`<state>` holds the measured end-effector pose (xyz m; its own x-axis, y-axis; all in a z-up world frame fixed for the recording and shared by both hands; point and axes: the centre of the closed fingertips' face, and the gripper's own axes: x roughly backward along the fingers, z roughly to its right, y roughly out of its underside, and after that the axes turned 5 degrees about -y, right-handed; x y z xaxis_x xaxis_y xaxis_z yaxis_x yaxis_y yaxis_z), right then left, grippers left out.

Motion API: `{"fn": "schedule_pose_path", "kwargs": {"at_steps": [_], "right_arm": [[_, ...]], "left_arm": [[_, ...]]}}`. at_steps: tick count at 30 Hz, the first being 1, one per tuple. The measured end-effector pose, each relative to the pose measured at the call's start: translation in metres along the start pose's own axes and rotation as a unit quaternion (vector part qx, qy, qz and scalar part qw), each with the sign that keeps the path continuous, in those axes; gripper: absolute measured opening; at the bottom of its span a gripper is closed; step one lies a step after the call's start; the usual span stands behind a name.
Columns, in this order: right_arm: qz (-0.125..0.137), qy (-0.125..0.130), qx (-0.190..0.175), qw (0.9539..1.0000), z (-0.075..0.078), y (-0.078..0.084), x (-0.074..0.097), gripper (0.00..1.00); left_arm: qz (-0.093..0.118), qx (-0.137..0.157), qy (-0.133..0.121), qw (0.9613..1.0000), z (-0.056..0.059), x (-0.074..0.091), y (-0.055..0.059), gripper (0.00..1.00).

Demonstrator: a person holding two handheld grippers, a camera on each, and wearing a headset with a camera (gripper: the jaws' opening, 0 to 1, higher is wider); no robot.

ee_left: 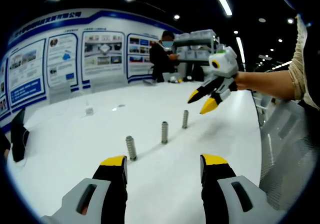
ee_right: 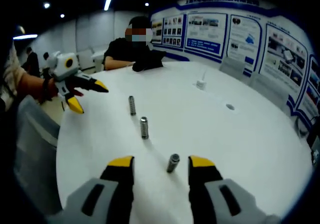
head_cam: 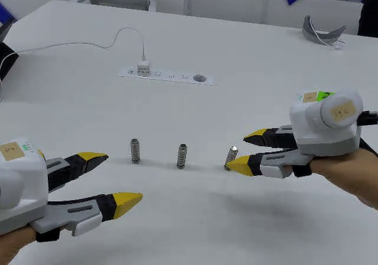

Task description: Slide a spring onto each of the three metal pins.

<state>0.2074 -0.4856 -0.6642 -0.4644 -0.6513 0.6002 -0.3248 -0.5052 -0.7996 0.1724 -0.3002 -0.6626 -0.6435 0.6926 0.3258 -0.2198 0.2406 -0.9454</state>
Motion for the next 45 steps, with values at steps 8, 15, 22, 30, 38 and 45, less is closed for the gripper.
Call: {"fn": "schedule_pose_path", "kwargs": {"at_steps": [8,15,22,30,38,45], "right_arm": [[0.01,0.004,-0.009,0.9999,-0.003,0.005,0.008,0.49],[0.021,0.009,-0.015,0.9996,-0.007,0.004,0.015,0.53],[0.032,0.015,-0.016,0.9992,-0.014,0.001,0.022,0.54],[0.044,0.022,-0.025,0.9985,-0.016,0.002,0.024,0.54],[0.046,0.019,-0.025,0.9984,-0.018,0.005,0.022,0.54],[0.048,0.02,-0.023,0.9984,-0.019,0.004,0.022,0.55]], "left_arm": [[-0.002,0.003,-0.006,1.0,-0.005,0.001,0.002,0.62],[-0.004,0.007,-0.011,0.9999,-0.008,0.003,0.004,0.63],[-0.003,0.008,-0.013,0.9999,-0.009,0.003,0.004,0.63],[-0.006,0.009,-0.013,0.9999,-0.009,0.003,0.007,0.63],[-0.01,0.009,-0.014,0.9998,-0.009,0.006,0.01,0.62],[-0.01,0.009,-0.014,0.9998,-0.009,0.006,0.009,0.62]]}}
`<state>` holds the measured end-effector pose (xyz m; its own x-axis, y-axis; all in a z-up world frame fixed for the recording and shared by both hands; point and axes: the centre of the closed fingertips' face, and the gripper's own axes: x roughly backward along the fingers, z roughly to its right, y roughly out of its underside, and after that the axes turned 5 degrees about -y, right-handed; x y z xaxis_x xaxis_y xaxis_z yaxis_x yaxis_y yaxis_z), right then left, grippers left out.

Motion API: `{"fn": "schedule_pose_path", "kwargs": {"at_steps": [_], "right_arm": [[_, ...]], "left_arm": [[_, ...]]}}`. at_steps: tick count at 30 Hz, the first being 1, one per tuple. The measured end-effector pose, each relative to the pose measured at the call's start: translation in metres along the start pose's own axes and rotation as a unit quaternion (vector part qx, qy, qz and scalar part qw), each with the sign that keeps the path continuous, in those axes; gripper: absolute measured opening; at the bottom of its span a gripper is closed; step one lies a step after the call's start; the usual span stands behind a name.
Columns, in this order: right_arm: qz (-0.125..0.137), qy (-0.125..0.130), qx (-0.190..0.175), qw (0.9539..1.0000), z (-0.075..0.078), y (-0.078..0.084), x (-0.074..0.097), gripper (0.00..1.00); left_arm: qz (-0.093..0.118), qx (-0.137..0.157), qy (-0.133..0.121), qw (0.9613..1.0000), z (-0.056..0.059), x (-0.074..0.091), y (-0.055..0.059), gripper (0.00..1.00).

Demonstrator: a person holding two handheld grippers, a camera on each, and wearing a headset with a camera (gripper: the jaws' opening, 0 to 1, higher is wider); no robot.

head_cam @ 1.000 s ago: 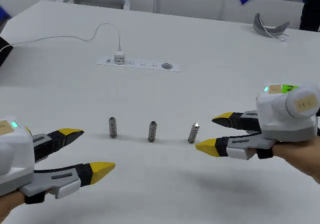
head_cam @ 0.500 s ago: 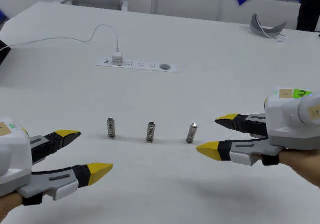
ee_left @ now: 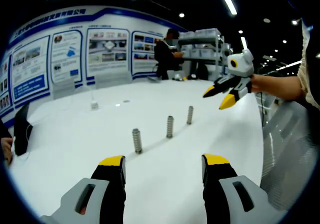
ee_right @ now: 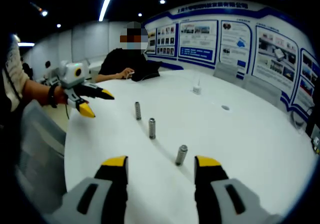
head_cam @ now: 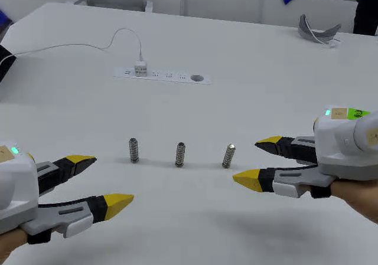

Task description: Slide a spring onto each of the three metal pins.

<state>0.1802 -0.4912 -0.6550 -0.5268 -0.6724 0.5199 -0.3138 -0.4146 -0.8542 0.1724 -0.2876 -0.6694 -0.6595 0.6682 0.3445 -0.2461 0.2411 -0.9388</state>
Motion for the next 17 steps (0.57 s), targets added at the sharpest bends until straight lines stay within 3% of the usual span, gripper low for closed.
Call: {"fn": "schedule_pose_path", "kwargs": {"at_steps": [12,14,16,17], "right_arm": [[-0.011,-0.002,-0.002,0.9999,-0.001,0.008,-0.002,0.55],[-0.024,-0.001,-0.002,0.9997,-0.001,0.013,-0.002,0.53],[-0.062,0.002,0.004,0.998,0.0,0.029,0.0,0.41],[-0.086,-0.005,0.003,0.9963,-0.003,0.037,0.001,0.29]], "left_arm": [[-0.007,0.007,0.007,0.9999,0.006,-0.004,0.007,0.62],[-0.01,0.014,0.007,0.9998,0.006,-0.005,0.011,0.61],[-0.012,0.04,0.014,0.999,0.01,-0.006,0.018,0.57],[-0.013,0.054,0.021,0.9982,0.013,-0.006,0.021,0.52]]}}
